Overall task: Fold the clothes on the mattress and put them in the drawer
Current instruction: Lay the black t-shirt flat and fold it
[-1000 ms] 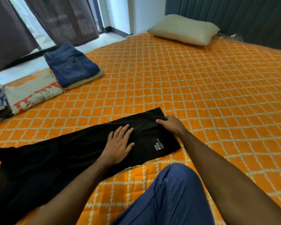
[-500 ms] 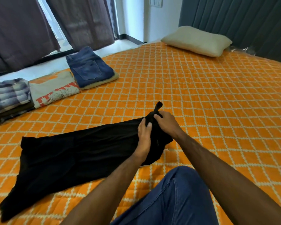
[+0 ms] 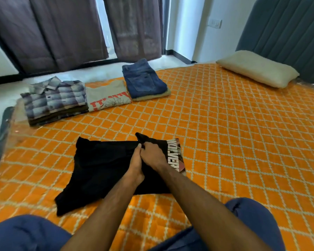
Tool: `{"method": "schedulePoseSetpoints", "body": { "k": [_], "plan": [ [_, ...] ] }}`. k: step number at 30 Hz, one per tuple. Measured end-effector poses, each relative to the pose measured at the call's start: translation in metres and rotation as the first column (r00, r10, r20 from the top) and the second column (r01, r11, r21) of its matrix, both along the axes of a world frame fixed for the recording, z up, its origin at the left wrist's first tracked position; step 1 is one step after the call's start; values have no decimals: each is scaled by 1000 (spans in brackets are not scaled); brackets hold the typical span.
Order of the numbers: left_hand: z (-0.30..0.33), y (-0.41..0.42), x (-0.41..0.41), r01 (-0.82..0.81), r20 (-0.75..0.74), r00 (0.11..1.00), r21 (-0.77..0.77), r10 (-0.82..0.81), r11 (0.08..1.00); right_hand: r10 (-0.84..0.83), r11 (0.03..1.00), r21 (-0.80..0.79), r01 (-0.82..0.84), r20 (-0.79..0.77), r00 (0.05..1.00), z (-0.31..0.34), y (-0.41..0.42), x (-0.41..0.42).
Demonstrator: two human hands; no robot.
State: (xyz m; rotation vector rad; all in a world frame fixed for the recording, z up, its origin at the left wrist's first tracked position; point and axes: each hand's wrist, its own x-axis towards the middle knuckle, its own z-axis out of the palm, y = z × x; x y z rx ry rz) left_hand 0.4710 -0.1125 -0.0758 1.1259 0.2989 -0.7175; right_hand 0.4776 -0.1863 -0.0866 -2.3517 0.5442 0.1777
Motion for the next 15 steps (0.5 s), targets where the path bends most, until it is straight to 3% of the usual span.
{"method": "schedulePoseSetpoints", "body": {
  "k": [3, 6, 7, 9, 11, 13, 15],
  "plan": [
    [-8, 25, 14, 6, 52, 999, 125, -13, 992, 27, 1000, 10, -26, -50, 998, -4, 15, 5],
    [-11, 56, 39, -128, 230, 970, 217, 77, 968, -80, 918, 388, 75, -3, 997, -1, 9, 0],
    [-13, 61, 48, -209, 314, 941, 242, 127, 948, -154, 890, 439, 120, 42, 987, -4, -2, -2],
    [-20, 68, 60, -295, 536, 841, 344, 71, 891, -274, 923, 315, 221, 137, 952, -10, -32, -8],
    [-28, 67, 65, -267, 664, 681, 618, -309, 740, -337, 941, 48, 334, 131, 932, -22, -68, -19],
    [-46, 61, 61, -158, 509, 545, 843, -666, 515, -404, 913, -62, 403, 5, 915, -40, -95, -32],
    [-60, 56, 52, -129, 307, 489, 951, -816, 280, -411, 911, -22, 411, -101, 906, -57, -109, -42]
  ]
}}
